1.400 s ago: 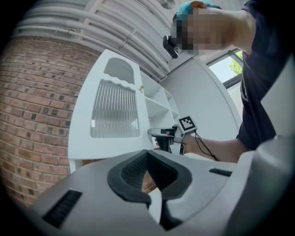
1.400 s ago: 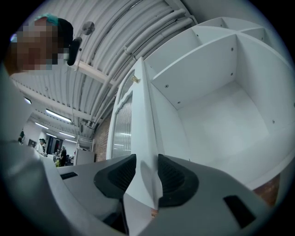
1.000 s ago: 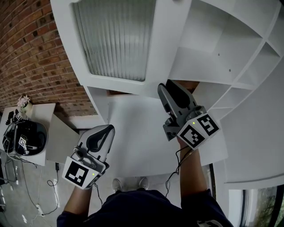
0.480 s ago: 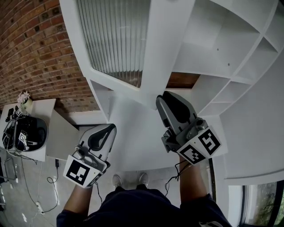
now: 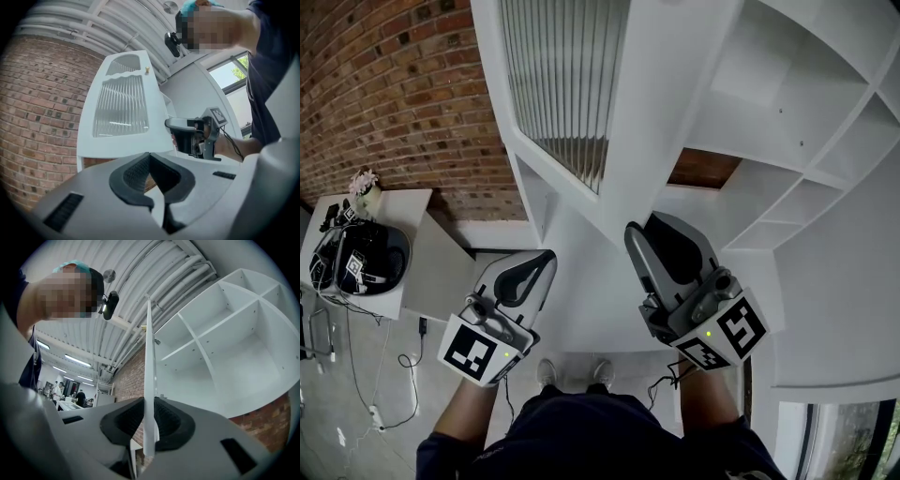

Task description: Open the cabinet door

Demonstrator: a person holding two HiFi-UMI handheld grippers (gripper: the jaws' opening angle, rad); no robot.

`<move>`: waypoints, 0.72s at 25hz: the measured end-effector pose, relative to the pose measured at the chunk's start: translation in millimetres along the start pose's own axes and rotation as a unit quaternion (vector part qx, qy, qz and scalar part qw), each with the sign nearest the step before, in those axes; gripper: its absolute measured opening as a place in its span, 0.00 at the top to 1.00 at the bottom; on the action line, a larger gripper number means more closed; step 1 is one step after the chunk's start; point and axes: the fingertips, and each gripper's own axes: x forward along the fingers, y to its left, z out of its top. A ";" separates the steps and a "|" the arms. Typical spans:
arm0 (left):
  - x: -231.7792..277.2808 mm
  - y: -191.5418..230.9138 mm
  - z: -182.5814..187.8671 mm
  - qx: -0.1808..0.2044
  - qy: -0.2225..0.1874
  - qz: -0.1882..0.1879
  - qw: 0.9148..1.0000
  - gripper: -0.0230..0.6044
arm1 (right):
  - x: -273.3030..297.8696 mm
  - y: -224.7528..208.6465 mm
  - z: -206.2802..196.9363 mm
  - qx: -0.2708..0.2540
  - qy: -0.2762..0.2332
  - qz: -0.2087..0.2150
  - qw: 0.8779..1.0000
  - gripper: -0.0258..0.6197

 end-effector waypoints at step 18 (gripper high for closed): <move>-51.5 5.1 13.9 0.016 -0.004 0.082 0.996 0.96 | 27.0 107.2 -12.8 -0.041 0.000 0.116 0.992 0.79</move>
